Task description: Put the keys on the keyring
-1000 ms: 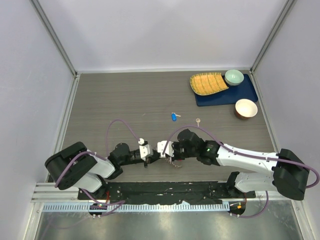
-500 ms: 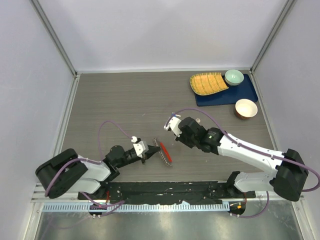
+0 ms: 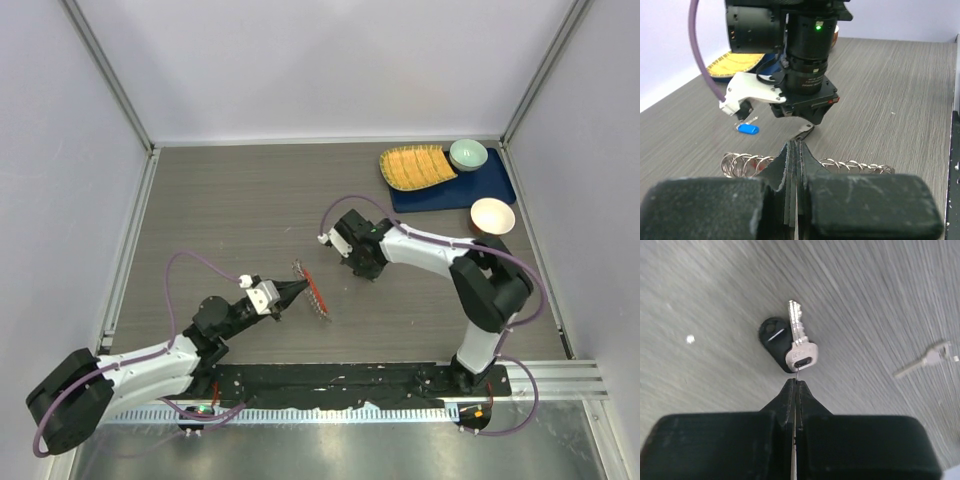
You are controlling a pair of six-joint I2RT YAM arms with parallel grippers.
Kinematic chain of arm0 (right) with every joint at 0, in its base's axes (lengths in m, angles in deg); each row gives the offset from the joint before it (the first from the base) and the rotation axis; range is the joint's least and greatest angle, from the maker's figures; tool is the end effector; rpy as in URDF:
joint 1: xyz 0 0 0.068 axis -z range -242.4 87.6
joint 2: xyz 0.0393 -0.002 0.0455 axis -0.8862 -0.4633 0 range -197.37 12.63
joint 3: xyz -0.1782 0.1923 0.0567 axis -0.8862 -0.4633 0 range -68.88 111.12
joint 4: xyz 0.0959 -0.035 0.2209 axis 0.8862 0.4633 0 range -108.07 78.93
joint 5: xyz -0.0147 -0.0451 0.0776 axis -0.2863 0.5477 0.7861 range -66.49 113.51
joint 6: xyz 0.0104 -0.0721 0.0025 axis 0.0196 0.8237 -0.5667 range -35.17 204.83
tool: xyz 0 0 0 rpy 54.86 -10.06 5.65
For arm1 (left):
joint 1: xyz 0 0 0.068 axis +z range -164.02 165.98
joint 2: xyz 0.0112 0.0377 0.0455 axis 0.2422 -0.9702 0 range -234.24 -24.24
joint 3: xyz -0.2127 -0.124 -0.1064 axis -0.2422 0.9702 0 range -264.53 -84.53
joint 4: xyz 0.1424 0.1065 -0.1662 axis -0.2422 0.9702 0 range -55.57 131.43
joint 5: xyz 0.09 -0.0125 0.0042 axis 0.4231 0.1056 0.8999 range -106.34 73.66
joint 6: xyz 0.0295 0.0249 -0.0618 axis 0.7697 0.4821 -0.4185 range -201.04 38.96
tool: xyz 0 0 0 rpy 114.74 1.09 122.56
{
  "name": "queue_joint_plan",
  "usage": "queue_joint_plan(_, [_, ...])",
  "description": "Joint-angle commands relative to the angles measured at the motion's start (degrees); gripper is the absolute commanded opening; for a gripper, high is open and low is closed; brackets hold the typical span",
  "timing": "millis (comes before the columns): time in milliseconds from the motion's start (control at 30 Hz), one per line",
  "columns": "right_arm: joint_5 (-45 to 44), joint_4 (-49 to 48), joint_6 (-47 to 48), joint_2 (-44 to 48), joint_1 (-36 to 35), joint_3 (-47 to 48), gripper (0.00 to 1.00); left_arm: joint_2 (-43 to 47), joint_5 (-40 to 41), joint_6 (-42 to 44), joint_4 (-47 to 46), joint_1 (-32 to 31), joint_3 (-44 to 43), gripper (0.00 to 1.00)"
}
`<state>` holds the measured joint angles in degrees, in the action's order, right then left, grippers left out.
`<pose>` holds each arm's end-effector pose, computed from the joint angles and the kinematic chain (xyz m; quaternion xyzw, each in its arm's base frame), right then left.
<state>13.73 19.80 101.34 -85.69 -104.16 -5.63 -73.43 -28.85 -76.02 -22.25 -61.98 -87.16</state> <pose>0.2425 0.2026 0.1616 -0.4687 0.8668 -0.0500 0.1625 0.1110 -0.1428 0.2106 0.3594 0.5339 -0.3441 0.6837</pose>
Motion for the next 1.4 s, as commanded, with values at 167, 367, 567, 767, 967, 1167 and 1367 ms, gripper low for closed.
queue_joint_plan(167, [4.25,-12.36,1.68,-4.60,2.03,1.54,0.01,-0.82,1.61,1.14,-0.36,0.24,4.13,0.00])
queue_joint_plan(367, [2.75,-19.92,0.72,0.66,2.73,-4.00,0.01,-1.52,1.35,1.14,-0.35,0.15,3.69,0.00])
queue_joint_plan(567, [1.96,-26.44,-3.59,5.68,4.31,-10.94,0.01,-2.58,1.18,0.96,-0.70,0.24,3.34,0.00])
queue_joint_plan(767, [3.01,-31.88,-8.85,7.18,4.84,-16.83,0.02,-2.58,1.17,0.87,-0.71,0.24,3.34,0.00])
queue_joint_plan(967, [1.26,-31.89,-12.11,9.02,5.11,-18.24,0.11,-3.28,0.65,0.87,-1.41,0.24,3.34,0.00])
queue_joint_plan(1167, [1.43,-31.10,-13.00,16.74,5.11,-17.98,0.27,-3.46,0.74,0.78,-2.63,0.24,3.60,0.00])
queue_joint_plan(1367, [7.65,-32.23,-10.20,25.01,5.37,-18.33,0.41,-5.12,-0.40,1.57,-4.83,0.24,3.51,0.00])
